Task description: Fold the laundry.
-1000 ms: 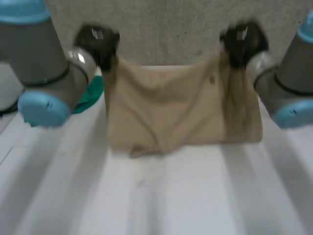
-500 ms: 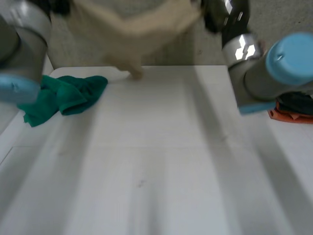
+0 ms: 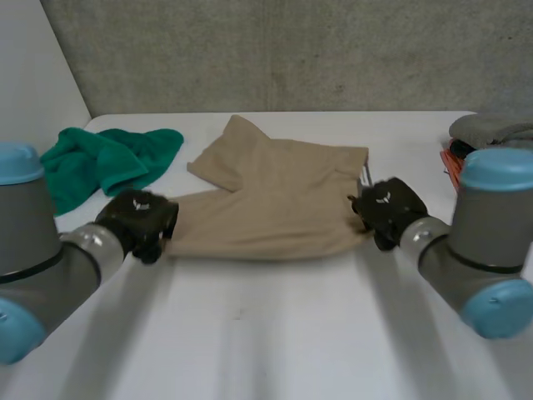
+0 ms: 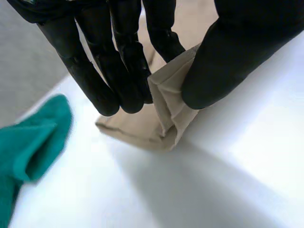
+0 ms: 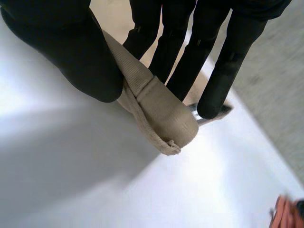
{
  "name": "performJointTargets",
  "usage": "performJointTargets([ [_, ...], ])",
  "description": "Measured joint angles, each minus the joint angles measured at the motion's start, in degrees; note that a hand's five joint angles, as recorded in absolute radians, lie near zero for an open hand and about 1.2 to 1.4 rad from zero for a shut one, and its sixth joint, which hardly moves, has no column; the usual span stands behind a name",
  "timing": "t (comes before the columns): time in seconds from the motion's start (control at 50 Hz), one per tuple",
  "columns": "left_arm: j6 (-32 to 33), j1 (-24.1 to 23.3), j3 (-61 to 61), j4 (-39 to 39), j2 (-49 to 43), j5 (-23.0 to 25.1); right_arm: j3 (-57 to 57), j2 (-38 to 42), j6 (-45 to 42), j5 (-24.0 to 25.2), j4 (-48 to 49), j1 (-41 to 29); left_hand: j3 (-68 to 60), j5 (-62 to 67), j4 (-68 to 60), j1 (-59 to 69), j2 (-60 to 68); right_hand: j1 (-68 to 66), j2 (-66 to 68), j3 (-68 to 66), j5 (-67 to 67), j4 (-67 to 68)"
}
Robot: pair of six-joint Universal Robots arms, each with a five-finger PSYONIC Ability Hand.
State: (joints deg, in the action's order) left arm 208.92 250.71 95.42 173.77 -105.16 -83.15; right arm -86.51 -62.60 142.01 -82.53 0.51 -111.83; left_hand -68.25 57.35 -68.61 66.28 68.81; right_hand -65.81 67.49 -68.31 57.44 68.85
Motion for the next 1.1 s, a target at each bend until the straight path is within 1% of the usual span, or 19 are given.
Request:
performJointTargets([
  [0.06,3.88,-0.1,2.87,-6.87,4.22,0.16,-1.98,-4.35,-4.05,0.32,-10.75,0.97,0.0,0.0,0.0,-0.01,0.0,0.0,0.0,0.01,-0.01,0.0],
  [0.1,4.75,-0.16,3.52,-8.51,5.26,0.2,-2.2,-4.73,-4.51,0.37,-11.73,1.07,0.0,0.0,0.0,0.0,0.0,0.0,0.0,0.0,0.0,0.0],
  [0.12,7.31,-0.42,5.57,-13.83,8.59,0.36,-4.39,-7.87,-8.78,1.07,-19.65,2.01,0.0,0.0,0.0,0.0,0.0,0.0,0.0,0.0,-0.01,0.0],
  [0.16,9.14,-0.85,7.16,-18.21,11.31,0.64,-6.37,-10.17,-12.5,2.08,-24.42,2.9,0.0,0.0,0.0,0.0,0.0,0.0,0.0,0.01,0.0,0.0],
  [0.26,11.27,-2.66,8.88,-24.42,15.12,1.78,-10.21,-13.55,-18.9,4.84,-28.0,4.84,0.0,0.0,0.0,0.0,0.0,0.0,0.0,0.0,-0.01,0.0],
  [0.32,11.52,-4.13,8.08,-24.76,14.81,2.16,-12.21,-14.32,-20.73,6.35,-27.58,5.97,0.0,0.0,0.0,0.0,0.0,0.0,0.0,0.0,-0.01,0.0],
  [0.46,11.19,-6.05,1.84,-21.58,8.81,-0.27,-13.13,-13.87,-19.61,8.31,-25.11,7.41,0.0,0.0,0.0,0.0,0.0,0.0,0.0,0.0,-0.01,0.0],
  [0.62,8.49,-8.66,-16.55,-9.23,-4.33,-3.72,-5.71,-10.47,-6.69,8.67,-13.43,7.36,0.0,0.0,0.0,0.0,0.0,-0.22,0.0,0.01,0.0,0.0],
  [0.7,6.84,-10.26,-29.48,-1.33,-14.03,-6.26,-0.91,-6.88,-0.94,6.05,-6.22,6.36,0.0,0.0,0.0,0.0,0.0,-0.22,0.0,0.0,-0.02,0.0],
  [0.8,6.44,-12.51,-48.58,6.05,-28.07,-11.72,5.66,-0.55,2.55,-0.02,3.82,4.81,-0.01,0.0,0.0,0.0,0.0,-0.22,0.0,0.0,0.0,0.0],
  [0.92,7.75,-14.33,-71.27,10.14,-44.27,-17.65,12.23,8.09,2.3,-5.51,15.37,3.06,0.0,0.0,-0.01,0.0,0.0,0.39,-0.85,1.28,-0.63,-1.49],
  [0.96,8.13,-14.54,-76.64,9.38,-48.23,-17.85,13.8,10.57,1.85,-6.47,18.17,2.72,0.0,0.0,-0.01,0.0,0.0,9.27,-10.59,11.14,-9.47,-10.37],
  [0.98,8.32,-14.67,-80.54,8.28,-51.27,-17.52,15.12,12.65,1.45,-7.37,20.28,2.43,3.88,-3.29,4.12,-3.25,-4.16,21.84,-23.49,23.59,-23.27,-23.64],
  [1.0,8.36,-14.75,-82.78,7.46,-53.1,-17.17,16.02,14.02,1.19,-7.96,21.52,2.25,13.82,-13.24,14.23,-14.42,-15.45,31.21,-32.9,32.56,-31.59,-31.57],
  [1.02,8.35,-14.8,-83.89,6.99,-54.04,-16.94,16.6,14.91,1.05,-8.39,22.25,2.13,19.9,-19.34,20.39,-21.52,-20.39,38.08,-39.84,39.27,-38.64,-38.18],
  [1.04,8.25,-14.94,-85.71,6.07,-55.74,-16.54,17.51,16.23,0.86,-9.1,23.24,1.94,34.31,-34.05,35.22,-38.6,-35.02,45.95,-47.66,46.33,-46.65,-46.43],
  [1.06,8.12,-15.05,-86.64,5.5,-56.73,-16.31,18.17,17.11,0.77,-9.6,23.83,1.82,37.92,-36.5,37.67,-41.42,-38.65,50.17,-51.83,51.63,-51.54,-51.96],
  [1.08,7.93,-15.2,-87.08,5.1,-57.38,-16.28,18.72,17.76,0.82,-10.05,24.22,1.72,49.23,-48.76,50.45,-52.86,-49.98,52.71,-54.63,55.02,-54.28,-55.08],
  [1.1,7.73,-15.35,-87.14,4.92,-57.68,-16.39,19.14,18.18,0.98,-10.45,24.44,1.65,53.28,-52.47,54.38,-55.11,-53.94,52.96,-55.19,55.95,-54.65,-55.98],
])
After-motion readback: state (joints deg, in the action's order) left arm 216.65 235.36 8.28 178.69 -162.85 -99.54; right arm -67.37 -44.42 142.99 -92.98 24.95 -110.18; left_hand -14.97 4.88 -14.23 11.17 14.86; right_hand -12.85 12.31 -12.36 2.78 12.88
